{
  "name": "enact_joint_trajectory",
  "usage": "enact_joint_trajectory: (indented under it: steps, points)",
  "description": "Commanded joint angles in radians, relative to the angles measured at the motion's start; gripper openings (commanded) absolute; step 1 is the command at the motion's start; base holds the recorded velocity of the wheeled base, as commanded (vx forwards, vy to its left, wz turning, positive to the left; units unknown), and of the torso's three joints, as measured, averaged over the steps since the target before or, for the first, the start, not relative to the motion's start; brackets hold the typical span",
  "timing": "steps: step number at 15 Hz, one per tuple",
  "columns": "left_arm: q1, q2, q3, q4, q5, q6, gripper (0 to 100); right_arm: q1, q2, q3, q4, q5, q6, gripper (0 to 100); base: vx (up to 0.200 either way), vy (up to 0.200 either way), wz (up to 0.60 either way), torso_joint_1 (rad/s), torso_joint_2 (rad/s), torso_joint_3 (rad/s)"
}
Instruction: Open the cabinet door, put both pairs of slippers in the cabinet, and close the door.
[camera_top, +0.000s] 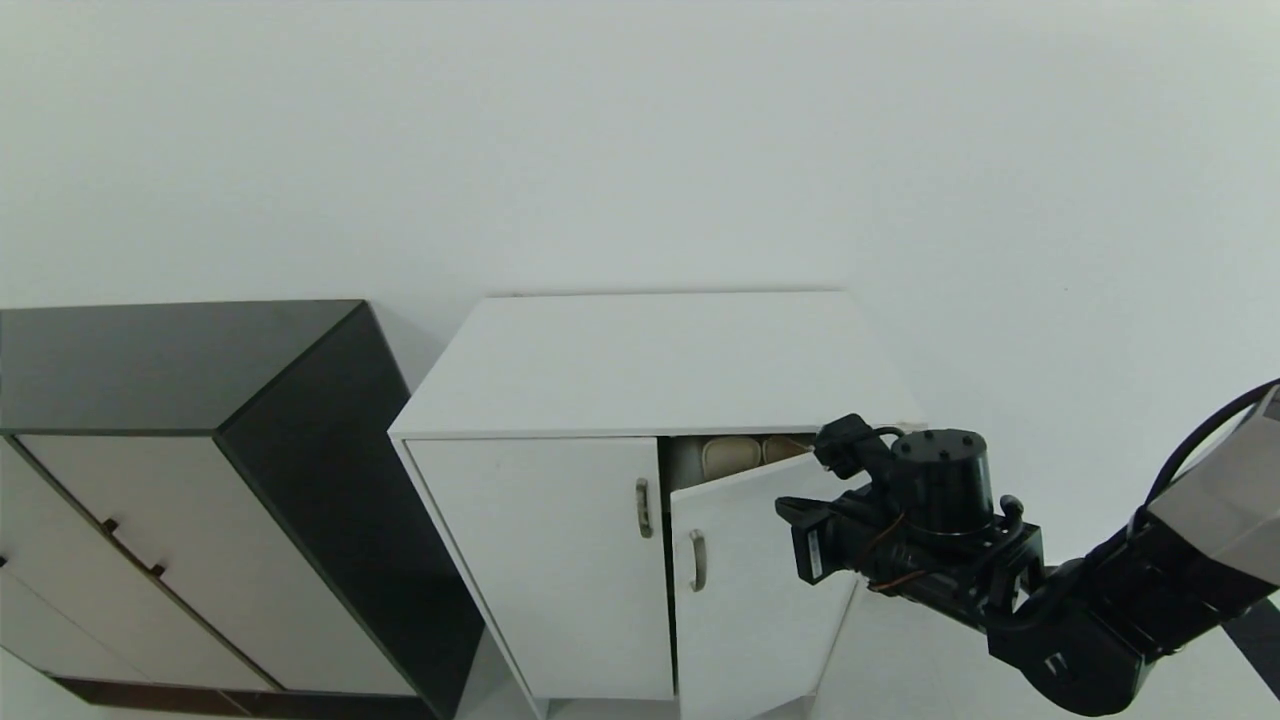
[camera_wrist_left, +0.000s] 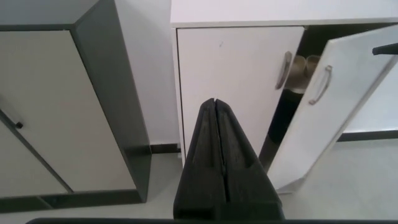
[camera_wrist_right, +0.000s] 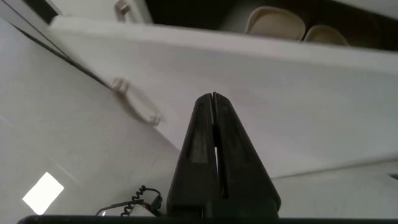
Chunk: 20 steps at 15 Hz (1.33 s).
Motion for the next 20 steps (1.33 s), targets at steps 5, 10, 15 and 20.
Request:
enact_joint_trajectory:
  steps: [5,10,15,20]
  points:
    - [0.0,0.001,0.0,0.0,0.0,0.0,0,0.001,0.015,-0.006,-0.001,0.0,0.001,0,0.0,0.0,0.0,0.0,0.0,0.0]
    - [0.0,0.001,0.0,0.0,0.0,0.0,0,-0.006,0.037,-0.029,-0.001,0.0,0.003,0,0.0,0.0,0.0,0.0,0.0,0.0]
    - [0.0,0.001,0.0,0.0,0.0,0.0,0,-0.022,0.072,-0.063,-0.002,0.0,0.006,0,0.0,0.0,0.0,0.0,0.0,0.0]
    - [0.0,0.001,0.0,0.0,0.0,0.0,0,-0.039,0.11,-0.096,-0.002,0.002,0.009,0,0.0,0.0,0.0,0.0,0.0,0.0]
